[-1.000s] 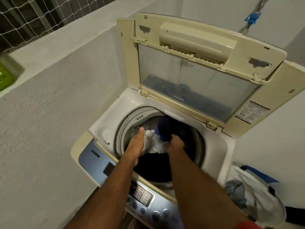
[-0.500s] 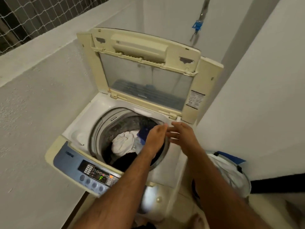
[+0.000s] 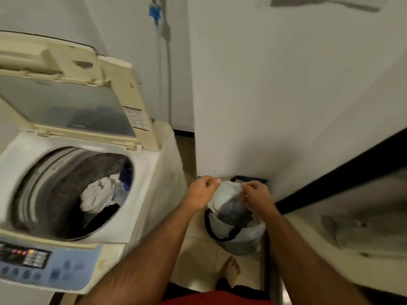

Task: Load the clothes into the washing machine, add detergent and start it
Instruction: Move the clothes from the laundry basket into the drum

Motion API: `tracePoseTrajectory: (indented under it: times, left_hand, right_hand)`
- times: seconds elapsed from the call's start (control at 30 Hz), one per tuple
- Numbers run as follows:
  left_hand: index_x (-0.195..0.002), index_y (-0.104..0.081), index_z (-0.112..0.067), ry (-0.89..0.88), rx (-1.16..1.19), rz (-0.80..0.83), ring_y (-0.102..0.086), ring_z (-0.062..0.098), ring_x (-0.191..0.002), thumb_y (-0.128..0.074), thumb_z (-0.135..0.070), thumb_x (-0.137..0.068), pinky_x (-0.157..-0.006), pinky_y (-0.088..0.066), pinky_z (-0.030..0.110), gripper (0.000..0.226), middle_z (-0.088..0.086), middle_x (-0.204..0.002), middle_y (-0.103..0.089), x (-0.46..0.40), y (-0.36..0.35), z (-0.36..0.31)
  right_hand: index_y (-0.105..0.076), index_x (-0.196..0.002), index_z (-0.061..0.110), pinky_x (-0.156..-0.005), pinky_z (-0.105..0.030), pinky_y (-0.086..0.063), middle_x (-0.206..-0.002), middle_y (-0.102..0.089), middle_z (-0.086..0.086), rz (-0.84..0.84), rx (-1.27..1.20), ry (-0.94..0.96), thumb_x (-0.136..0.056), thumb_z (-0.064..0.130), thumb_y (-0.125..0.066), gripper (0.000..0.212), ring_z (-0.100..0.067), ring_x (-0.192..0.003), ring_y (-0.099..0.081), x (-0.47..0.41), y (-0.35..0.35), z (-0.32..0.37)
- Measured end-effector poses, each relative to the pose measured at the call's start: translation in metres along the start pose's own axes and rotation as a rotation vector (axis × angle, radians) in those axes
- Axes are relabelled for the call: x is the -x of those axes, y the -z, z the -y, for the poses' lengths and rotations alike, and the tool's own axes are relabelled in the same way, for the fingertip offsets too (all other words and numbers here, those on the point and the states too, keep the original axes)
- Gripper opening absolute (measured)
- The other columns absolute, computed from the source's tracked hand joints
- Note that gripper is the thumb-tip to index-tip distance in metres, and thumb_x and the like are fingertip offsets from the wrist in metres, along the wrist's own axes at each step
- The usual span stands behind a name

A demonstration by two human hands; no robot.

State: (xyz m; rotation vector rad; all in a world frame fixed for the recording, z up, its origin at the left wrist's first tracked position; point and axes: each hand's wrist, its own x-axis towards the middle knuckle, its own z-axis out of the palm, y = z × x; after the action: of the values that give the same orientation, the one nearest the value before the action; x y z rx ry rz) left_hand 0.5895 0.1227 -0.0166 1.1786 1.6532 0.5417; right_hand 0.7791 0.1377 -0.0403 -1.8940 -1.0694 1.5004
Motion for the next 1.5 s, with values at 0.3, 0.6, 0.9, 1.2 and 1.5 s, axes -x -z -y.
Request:
tracePoseTrajectory:
  times: [0.3,0.6,0.9,1.2,1.5]
  left_hand:
    - [-0.121,-0.06,-0.016,0.11,-0.23,0.169,-0.059,0.013,-0.103,-0.055,-0.042,-0.093,-0.089,-0.046,0.029,0.039,-0.001,-0.118,-0.064,-0.053,-0.078,0.035]
    - [-0.118,-0.062,-0.015,0.212,-0.235,0.253,-0.059,0.021,-0.106,-0.053,-0.041,-0.093,-0.088,-0.044,0.03,0.037,0.005,-0.114,-0.064,-0.174,-0.153,0.146]
    - [-0.104,-0.064,-0.012,0.223,-0.085,0.272,-0.062,0.026,-0.097,-0.053,-0.04,-0.091,-0.089,-0.05,0.041,0.033,0.004,-0.091,-0.062,-0.308,-0.244,0.27]
    - [-0.088,-0.058,-0.022,0.252,0.095,0.137,-0.063,0.018,-0.091,-0.052,-0.036,-0.096,-0.081,-0.051,0.035,0.017,-0.005,-0.085,-0.061,-0.378,-0.283,0.355]
    - [-0.091,-0.061,-0.019,0.2,0.23,0.069,-0.062,0.015,-0.088,-0.053,-0.037,-0.094,-0.077,-0.05,0.035,0.019,-0.007,-0.082,-0.061,-0.384,-0.283,0.373]
  right_hand:
    - [-0.07,-0.085,0.004,-0.074,-0.042,-0.058,-0.084,-0.07,-0.017,-0.031,0.25,-0.104,-0.093,0.023,-0.06,0.024,-0.032,-0.081,-0.067,-0.056,0.053,-0.09]
    - [-0.064,-0.079,0.007,-0.077,-0.048,-0.055,-0.086,-0.068,-0.021,-0.021,0.29,-0.276,-0.089,0.026,-0.061,0.021,-0.035,-0.08,-0.065,-0.171,0.009,-0.208]
    - [-0.066,-0.099,0.013,-0.089,-0.05,-0.055,-0.11,-0.069,-0.017,0.022,0.291,-0.401,-0.088,0.014,-0.057,0.014,-0.036,-0.104,-0.066,-0.334,-0.059,-0.328]
    - [-0.036,-0.15,0.012,-0.116,-0.037,-0.025,-0.158,-0.027,-0.013,0.733,0.984,-0.137,-0.095,0.011,-0.054,0.058,-0.033,-0.143,-0.029,-0.424,-0.159,-0.441]
    - [-0.05,-0.134,0.003,-0.105,-0.036,-0.038,-0.139,-0.051,-0.019,0.659,1.115,-0.194,-0.092,0.02,-0.062,0.047,-0.034,-0.127,-0.049,-0.436,-0.164,-0.455]
